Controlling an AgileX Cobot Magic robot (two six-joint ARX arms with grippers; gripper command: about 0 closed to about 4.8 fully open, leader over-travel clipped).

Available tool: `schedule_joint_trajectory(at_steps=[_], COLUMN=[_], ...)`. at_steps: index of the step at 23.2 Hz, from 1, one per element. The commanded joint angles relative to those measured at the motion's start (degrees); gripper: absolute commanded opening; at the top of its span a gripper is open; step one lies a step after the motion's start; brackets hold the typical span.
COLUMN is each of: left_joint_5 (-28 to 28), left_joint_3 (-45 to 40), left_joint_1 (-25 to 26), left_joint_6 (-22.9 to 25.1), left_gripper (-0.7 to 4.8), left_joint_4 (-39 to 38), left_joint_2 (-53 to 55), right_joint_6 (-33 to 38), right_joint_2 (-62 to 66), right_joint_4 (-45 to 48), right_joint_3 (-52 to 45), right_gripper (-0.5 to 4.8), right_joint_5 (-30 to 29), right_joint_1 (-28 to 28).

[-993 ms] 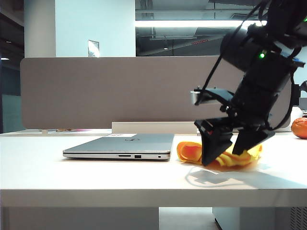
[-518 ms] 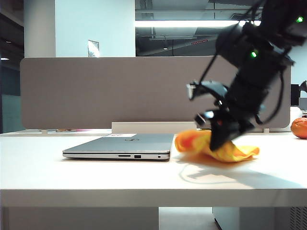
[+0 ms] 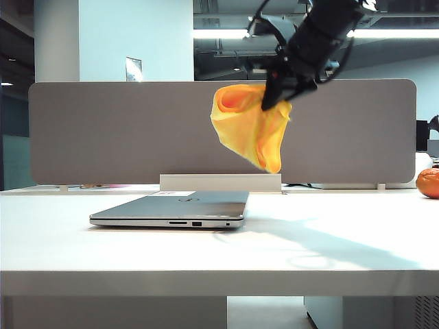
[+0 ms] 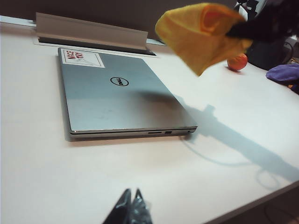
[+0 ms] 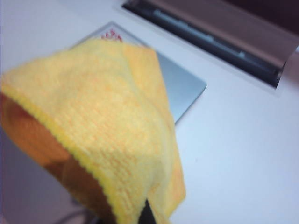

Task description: Pick up the yellow rag and put it over the laptop.

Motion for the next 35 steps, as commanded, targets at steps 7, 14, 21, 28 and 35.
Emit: schedule_joint_trajectory(at_steps=[7,14,21,28,35], left_joint_5=[-0.2,-0.2,-0.2,-0.2,-0.2], left_joint_3=[0.2,0.2,0.2,0.2,0.2], left_joint_1=[0.0,0.0,0.0,0.0,0.0], left_joint_6=[0.0,-0.2,-1.6,-1.6,-1.6], left_gripper=[-0.06,-0.06,-0.06,-0.06,-0.06], left_joint_4=[0.3,0.3,0.4,0.4,0.4], left_joint_2=[0.1,0.1,0.1,0.1,0.1], right_joint_6=[-0.1,0.9,7.9,8.5,8.5], right_joint_2=[9.0,19.2,28.1,27.6,22.6], right_joint_4=[4.9,4.9,3.6,2.7,-1.4], right_joint_3=[9.0,16.7,19.5,19.9,20.5], right_gripper=[-0.05,-0.05,0.87,4.40,4.79], right_joint_5=[-1.8,-2.7,-6.7,-10.3,-10.5], right_joint_1=[3.6,5.9,6.4,6.6,6.9])
